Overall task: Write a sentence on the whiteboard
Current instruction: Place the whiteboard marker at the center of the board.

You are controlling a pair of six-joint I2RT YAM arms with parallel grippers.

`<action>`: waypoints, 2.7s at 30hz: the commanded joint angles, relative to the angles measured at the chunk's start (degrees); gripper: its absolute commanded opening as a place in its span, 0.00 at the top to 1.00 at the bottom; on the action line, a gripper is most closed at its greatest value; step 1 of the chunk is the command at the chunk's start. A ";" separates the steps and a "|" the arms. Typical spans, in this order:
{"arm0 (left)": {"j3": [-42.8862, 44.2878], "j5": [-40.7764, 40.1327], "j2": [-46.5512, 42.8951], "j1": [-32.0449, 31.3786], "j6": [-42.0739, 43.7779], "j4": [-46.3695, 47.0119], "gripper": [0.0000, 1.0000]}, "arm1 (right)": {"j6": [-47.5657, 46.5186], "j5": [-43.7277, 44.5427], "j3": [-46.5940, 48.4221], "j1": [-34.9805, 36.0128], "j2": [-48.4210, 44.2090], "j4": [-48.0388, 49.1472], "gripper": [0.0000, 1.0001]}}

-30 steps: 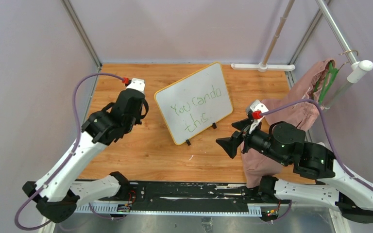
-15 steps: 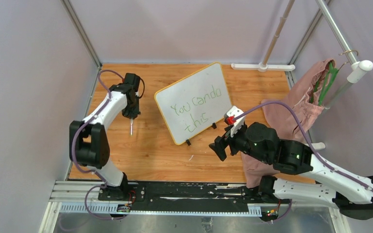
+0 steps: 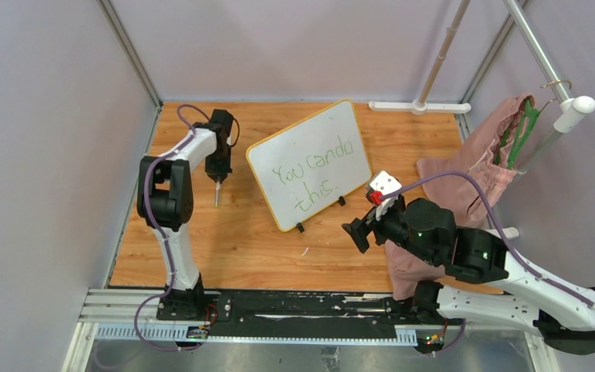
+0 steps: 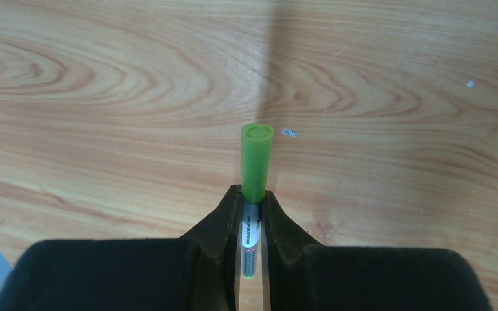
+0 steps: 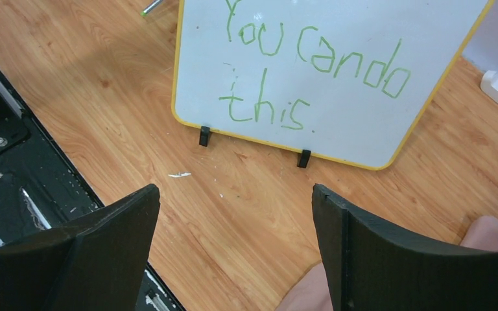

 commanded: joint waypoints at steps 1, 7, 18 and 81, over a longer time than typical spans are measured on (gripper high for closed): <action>0.76 0.10 1.55 0.65 0.59 0.12 1.00 | -1.93 3.52 -1.64 -0.49 -1.51 2.07 0.11; -2.62 -0.36 0.12 1.03 0.37 5.29 0.99 | -3.56 4.34 -1.78 -0.49 -2.70 3.55 0.11; -5.28 -0.23 0.53 1.22 0.22 8.21 0.97 | -2.55 5.85 -1.32 -0.49 -4.16 3.77 0.12; -5.95 -4.29 -0.21 1.75 -1.39 11.30 1.00 | 1.06 6.69 -1.78 -0.50 -7.00 0.55 0.13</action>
